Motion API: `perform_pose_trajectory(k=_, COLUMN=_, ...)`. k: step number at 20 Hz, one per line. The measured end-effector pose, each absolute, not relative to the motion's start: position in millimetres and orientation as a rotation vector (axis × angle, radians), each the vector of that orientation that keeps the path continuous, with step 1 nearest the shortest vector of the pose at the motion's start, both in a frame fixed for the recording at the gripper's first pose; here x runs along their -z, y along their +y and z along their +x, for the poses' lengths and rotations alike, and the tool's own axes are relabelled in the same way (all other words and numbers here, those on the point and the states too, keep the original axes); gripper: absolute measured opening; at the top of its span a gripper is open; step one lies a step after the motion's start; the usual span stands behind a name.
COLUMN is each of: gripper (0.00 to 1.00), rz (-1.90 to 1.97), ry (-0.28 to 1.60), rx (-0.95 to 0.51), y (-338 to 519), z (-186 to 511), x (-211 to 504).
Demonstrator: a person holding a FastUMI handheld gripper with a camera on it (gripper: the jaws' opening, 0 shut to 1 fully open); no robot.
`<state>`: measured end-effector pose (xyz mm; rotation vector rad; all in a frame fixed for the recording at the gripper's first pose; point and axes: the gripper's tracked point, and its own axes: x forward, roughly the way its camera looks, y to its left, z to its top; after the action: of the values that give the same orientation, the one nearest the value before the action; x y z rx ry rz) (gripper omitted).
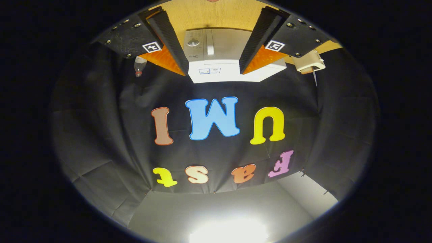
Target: Open the microwave, put the food inside, and close the microwave door.
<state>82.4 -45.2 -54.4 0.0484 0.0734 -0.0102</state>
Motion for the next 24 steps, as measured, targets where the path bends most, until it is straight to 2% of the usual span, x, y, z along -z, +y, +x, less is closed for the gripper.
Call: perform_pose_trajectory(k=24, gripper=0.96, rz=0.041, ry=0.435, rx=-0.046, y=-54.2, z=204.8, x=243.3)
